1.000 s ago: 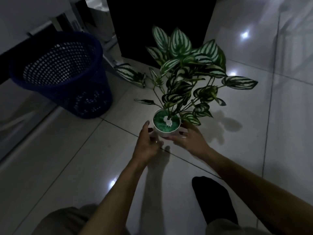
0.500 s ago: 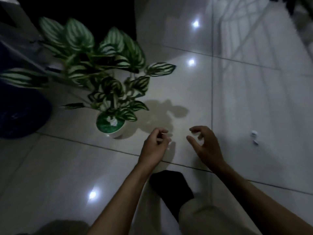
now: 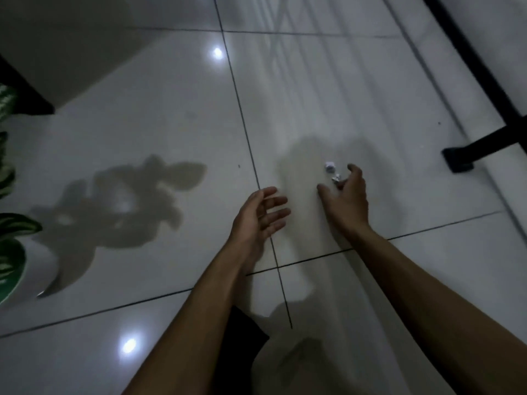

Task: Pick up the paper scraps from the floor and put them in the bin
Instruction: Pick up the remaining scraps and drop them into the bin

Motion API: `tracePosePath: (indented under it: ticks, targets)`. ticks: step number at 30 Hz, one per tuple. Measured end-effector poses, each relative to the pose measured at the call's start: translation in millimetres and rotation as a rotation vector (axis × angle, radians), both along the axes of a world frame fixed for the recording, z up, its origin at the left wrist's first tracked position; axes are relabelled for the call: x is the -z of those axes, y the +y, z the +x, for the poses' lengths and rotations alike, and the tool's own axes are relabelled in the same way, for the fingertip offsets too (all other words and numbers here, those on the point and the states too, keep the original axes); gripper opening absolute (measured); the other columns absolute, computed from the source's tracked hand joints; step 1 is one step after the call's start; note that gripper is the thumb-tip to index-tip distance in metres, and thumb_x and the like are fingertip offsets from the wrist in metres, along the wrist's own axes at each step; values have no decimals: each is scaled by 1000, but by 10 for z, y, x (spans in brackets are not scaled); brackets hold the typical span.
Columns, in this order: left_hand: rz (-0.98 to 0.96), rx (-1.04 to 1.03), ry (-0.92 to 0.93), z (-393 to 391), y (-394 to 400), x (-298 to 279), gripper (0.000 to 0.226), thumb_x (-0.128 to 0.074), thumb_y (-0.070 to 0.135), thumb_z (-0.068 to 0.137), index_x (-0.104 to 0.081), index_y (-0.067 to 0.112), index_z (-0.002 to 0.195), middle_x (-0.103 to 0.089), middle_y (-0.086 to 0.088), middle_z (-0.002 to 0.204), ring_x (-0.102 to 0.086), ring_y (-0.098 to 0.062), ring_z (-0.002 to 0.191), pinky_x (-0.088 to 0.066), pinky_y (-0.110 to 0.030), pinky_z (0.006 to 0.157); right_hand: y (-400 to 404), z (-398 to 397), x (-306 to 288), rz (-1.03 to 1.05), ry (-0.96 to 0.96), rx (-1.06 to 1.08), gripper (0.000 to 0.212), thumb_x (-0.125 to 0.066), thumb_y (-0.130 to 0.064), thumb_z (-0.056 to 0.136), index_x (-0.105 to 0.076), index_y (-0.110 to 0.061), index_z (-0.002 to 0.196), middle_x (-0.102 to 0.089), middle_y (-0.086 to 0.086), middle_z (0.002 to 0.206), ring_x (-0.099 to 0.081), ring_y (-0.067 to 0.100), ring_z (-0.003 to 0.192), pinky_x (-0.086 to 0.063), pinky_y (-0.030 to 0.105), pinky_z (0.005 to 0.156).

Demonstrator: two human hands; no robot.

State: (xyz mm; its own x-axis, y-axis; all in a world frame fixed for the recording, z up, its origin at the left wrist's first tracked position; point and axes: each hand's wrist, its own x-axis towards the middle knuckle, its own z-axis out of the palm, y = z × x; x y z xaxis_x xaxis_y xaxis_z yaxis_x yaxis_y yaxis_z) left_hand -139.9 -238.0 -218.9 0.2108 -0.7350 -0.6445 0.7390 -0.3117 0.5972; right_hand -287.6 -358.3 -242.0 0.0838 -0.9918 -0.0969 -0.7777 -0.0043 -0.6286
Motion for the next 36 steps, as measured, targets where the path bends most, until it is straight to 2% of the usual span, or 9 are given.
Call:
tracePosePath:
  ticks: [3, 6, 11, 15, 20, 23, 26, 32, 36]
  targets:
    - [15, -28, 58, -64, -123, 95, 40, -36, 34, 99, -52, 11, 128, -65, -13, 119, -64, -31, 107, -51, -39, 94, -148, 37, 6, 17, 44, -67, 73, -62, -40, 88, -23, -23, 147, -54, 12, 134, -55, 28, 117, -37, 30, 90]
    - [-6, -42, 114, -119, -222, 103, 40, -39, 35, 98, -52, 11, 128, -65, -14, 119, -65, -29, 106, -53, -37, 88, -320, 76, 7, -6, 133, -131, 60, -55, -42, 93, -30, -21, 144, -59, 7, 129, -58, 27, 113, -39, 30, 89]
    - [-2, -36, 82, -112, -300, 114, 41, -36, 37, 99, -48, 14, 131, -64, -14, 122, -64, -29, 108, -51, -38, 92, -473, 101, 55, -76, 227, -180, 26, -47, -39, 95, -48, -15, 107, -67, 8, 103, -62, 29, 88, -41, 32, 68]
    - [5, -34, 68, -88, -312, 129, 41, -34, 37, 100, -48, 14, 131, -64, -14, 121, -64, -29, 109, -49, -40, 96, -493, 71, 39, -105, 261, -243, 22, -47, -33, 97, -49, -11, 95, -64, 9, 88, -59, 30, 77, -40, 34, 63]
    - [3, -86, 87, -89, -271, 126, 42, -37, 36, 99, -48, 12, 132, -65, -16, 121, -64, -31, 110, -49, -41, 98, -208, 162, -233, -68, -86, -360, 20, -57, -38, 94, -53, -19, 95, -61, -12, 76, -57, 0, 63, -40, 16, 55]
    - [-18, -170, 168, -37, -238, 119, 46, -33, 38, 100, -49, 8, 131, -64, -18, 123, -64, -30, 111, -48, -43, 100, 164, 307, -392, -106, -221, -503, 16, -61, -39, 92, -57, -23, 93, -62, -13, 74, -59, -1, 61, -40, 8, 52]
    - [-2, -211, 208, 4, -197, 119, 55, -29, 47, 99, -55, 7, 125, -64, -17, 124, -62, -30, 114, -46, -44, 102, 410, 407, -448, -29, -175, -676, 16, -62, -39, 91, -62, -24, 96, -62, -12, 75, -57, 0, 60, -41, 9, 56]
    - [22, -331, 341, 69, -27, 56, 54, -34, 48, 98, -65, 4, 101, -69, -17, 102, -68, -27, 91, -54, -37, 87, 518, 462, -512, 24, -168, -846, 25, -64, -34, 89, -66, -27, 112, -63, -17, 80, -56, -8, 63, -39, 6, 56]
    - [33, -450, 400, 183, 77, 16, 45, -37, 38, 99, -62, 2, 90, -63, -15, 89, -63, -22, 78, -58, -27, 61, 549, 543, -496, -20, -235, -781, 19, -58, -23, 93, -64, -29, 111, -61, -11, 80, -48, 14, 46, -36, 15, 48]
